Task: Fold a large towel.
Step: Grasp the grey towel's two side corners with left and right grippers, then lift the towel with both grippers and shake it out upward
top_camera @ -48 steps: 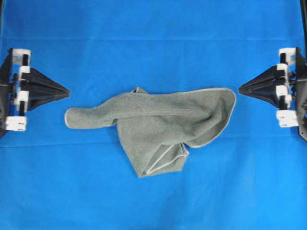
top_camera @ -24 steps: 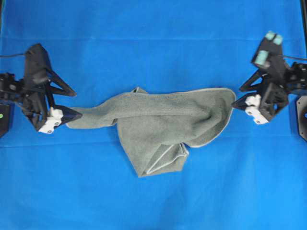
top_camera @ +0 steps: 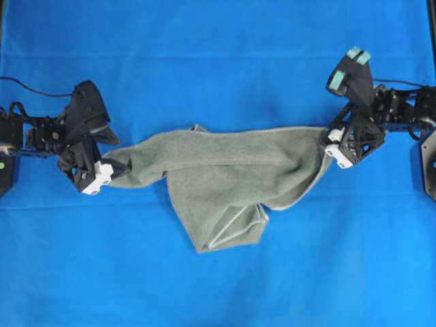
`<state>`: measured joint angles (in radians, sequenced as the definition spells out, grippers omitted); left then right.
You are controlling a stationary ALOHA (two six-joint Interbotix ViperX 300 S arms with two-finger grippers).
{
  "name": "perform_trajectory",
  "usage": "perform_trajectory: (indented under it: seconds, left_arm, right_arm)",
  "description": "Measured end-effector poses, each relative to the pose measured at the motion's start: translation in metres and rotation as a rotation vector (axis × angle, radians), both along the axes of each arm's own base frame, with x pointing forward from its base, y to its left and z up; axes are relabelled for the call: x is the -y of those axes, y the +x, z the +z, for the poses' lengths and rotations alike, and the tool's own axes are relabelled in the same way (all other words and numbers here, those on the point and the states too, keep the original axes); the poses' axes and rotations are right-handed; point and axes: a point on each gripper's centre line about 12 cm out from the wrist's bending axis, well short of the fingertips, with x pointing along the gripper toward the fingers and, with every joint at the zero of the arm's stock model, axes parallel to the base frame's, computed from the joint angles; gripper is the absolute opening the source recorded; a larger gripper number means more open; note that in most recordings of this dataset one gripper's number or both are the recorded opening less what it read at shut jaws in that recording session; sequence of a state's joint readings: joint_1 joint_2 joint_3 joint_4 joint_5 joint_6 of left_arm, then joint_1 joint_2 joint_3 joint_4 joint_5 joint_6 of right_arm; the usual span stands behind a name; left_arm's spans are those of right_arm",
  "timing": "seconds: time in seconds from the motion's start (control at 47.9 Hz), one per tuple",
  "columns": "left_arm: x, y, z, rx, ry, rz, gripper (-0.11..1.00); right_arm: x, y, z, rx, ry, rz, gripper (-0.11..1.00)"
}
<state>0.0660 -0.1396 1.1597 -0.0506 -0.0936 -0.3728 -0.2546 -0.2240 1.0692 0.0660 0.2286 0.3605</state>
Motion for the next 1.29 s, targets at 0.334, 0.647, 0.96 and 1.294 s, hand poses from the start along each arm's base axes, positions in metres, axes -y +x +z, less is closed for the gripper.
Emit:
perform_trajectory:
  seconds: [0.334,0.647,0.96,1.294]
  left_arm:
    - [-0.003,-0.003,0.001,-0.078,-0.001,-0.002,0.03]
    - [-0.007,0.002,0.068,-0.035,0.032,-0.037,0.03]
    - [-0.016,-0.004,0.19,0.222,0.093,-0.025,0.03]
    - [-0.046,-0.011,0.275,0.301,0.268,-0.025,0.03]
  right_arm:
    - [0.001,0.001,0.007,0.022,-0.024,0.023,0.01]
    - [0.0,-0.003,0.071,0.185,-0.074,0.032,0.01]
    - [-0.009,-0.031,0.175,0.484,-0.187,0.056,0.01]
    - [-0.009,-0.06,0.262,0.71,-0.405,0.095,0.01]
